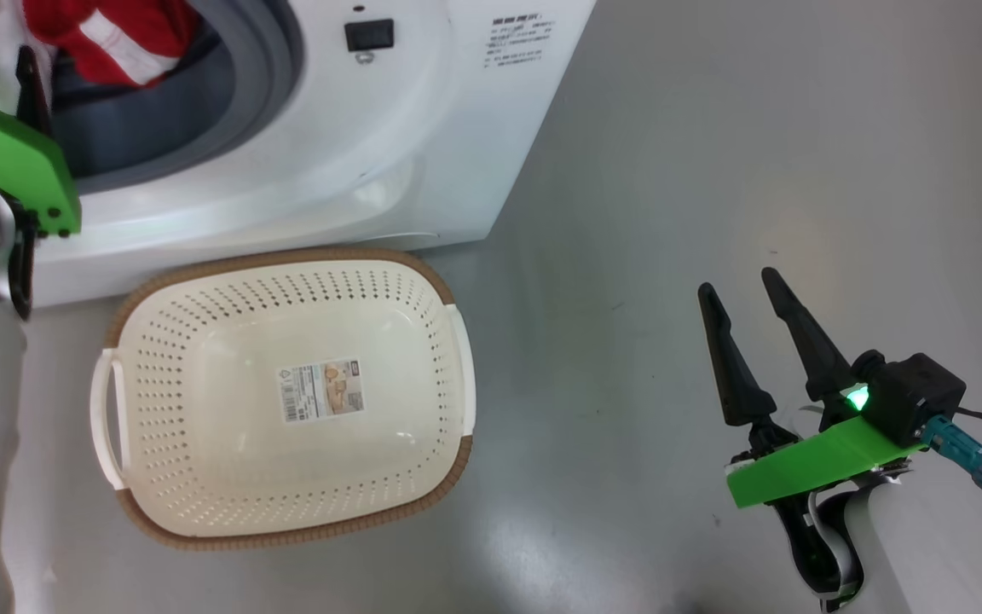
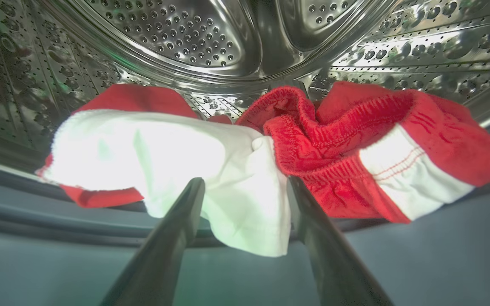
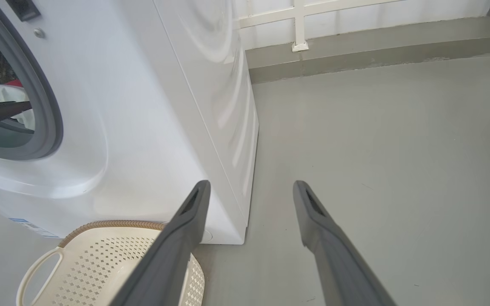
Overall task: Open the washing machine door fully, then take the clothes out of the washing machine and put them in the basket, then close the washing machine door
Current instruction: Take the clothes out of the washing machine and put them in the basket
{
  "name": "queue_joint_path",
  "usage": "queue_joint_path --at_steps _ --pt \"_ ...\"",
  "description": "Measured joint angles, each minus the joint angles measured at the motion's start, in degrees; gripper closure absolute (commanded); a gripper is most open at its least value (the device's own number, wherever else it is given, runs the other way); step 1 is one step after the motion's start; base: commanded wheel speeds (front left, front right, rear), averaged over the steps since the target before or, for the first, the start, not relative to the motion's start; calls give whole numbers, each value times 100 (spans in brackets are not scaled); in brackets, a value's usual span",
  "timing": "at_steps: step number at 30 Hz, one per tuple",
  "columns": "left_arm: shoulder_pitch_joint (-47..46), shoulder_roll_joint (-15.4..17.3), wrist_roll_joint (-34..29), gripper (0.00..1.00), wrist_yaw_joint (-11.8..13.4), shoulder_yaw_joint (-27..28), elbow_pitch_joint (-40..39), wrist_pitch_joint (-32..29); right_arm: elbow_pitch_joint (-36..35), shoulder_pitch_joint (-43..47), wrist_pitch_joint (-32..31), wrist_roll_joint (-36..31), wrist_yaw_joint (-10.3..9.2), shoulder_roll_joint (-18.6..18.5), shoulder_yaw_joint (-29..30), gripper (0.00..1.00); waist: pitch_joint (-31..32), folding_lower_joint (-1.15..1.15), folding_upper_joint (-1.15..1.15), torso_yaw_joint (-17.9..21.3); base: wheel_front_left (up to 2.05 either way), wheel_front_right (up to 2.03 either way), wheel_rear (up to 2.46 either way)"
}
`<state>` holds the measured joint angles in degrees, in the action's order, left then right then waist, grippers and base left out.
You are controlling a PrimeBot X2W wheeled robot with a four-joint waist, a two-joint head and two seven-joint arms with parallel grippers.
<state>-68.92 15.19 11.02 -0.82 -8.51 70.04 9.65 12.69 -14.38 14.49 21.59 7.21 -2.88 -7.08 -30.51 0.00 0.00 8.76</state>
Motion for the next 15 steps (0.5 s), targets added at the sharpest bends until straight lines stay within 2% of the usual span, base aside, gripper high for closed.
queue_joint_path --at_steps 14,15 --pt "-408 196 -48 0 87 -172 386 -293 -80 -124 14 54 0 0 -118 0 -302 0 0 154 0 0 0" --pt "-408 199 -48 2 87 -180 396 -301 -80 -124 14 54 0 0 -118 0 -307 0 0 163 0 0 0"
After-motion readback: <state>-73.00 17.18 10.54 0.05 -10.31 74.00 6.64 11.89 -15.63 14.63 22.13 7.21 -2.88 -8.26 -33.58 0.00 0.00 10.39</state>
